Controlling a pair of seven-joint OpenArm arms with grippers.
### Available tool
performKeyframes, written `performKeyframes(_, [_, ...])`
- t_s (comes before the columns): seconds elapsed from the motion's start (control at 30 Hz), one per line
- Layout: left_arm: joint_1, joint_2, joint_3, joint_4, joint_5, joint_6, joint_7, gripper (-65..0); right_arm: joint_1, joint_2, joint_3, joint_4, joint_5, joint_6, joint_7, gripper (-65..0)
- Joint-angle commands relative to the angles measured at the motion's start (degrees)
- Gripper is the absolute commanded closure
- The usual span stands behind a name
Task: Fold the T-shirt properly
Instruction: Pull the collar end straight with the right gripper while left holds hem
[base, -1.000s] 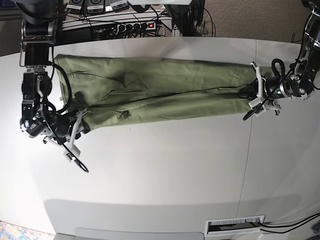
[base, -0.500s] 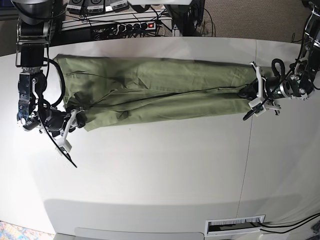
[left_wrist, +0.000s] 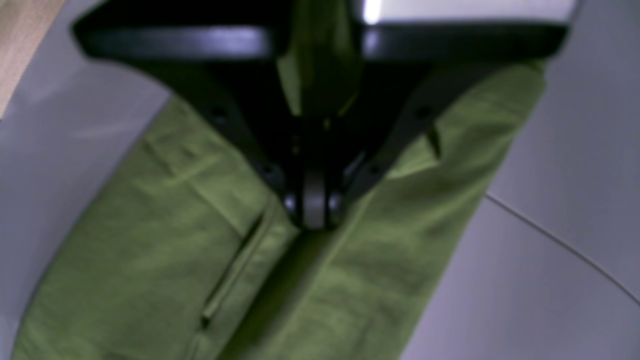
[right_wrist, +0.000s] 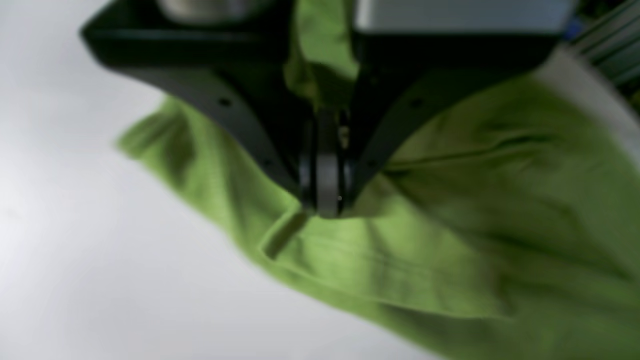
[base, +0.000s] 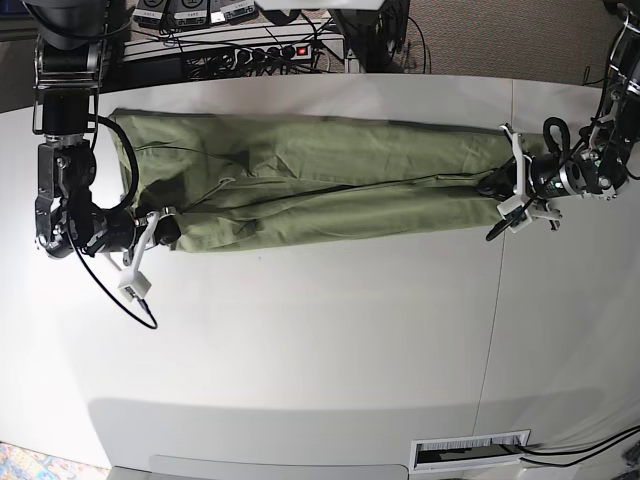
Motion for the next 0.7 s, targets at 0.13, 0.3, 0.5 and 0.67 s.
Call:
performKeyframes(0.13, [-0.26, -0.96, -0.24, 0.11, 1.33, 0.68, 1.62, 0.0, 0.83, 1.46, 0.5, 0.87, 7.43, 1.73, -3.21, 0.0])
performKeyframes(0.3, [-0.28, -0.96, -0.24, 0.07, 1.36, 0.72, 1.62, 0.0, -0.96, 1.44, 0.5, 0.92, 9.49, 1.81, -3.21, 0.0])
performKeyframes(0.5, [-0.26, -0.94, -0.24, 0.07, 1.77, 2.36, 1.7, 0.0, -2.32, 2.82, 0.5, 0.92, 15.1, 2.93, -3.21, 0.0])
performKeyframes(0.67, [-0.26, -0.94, -0.24, 0.02, 1.73, 2.36, 1.7, 0.0, -2.32, 7.45, 0.5, 0.92, 15.21, 3.08, -3.21, 0.0])
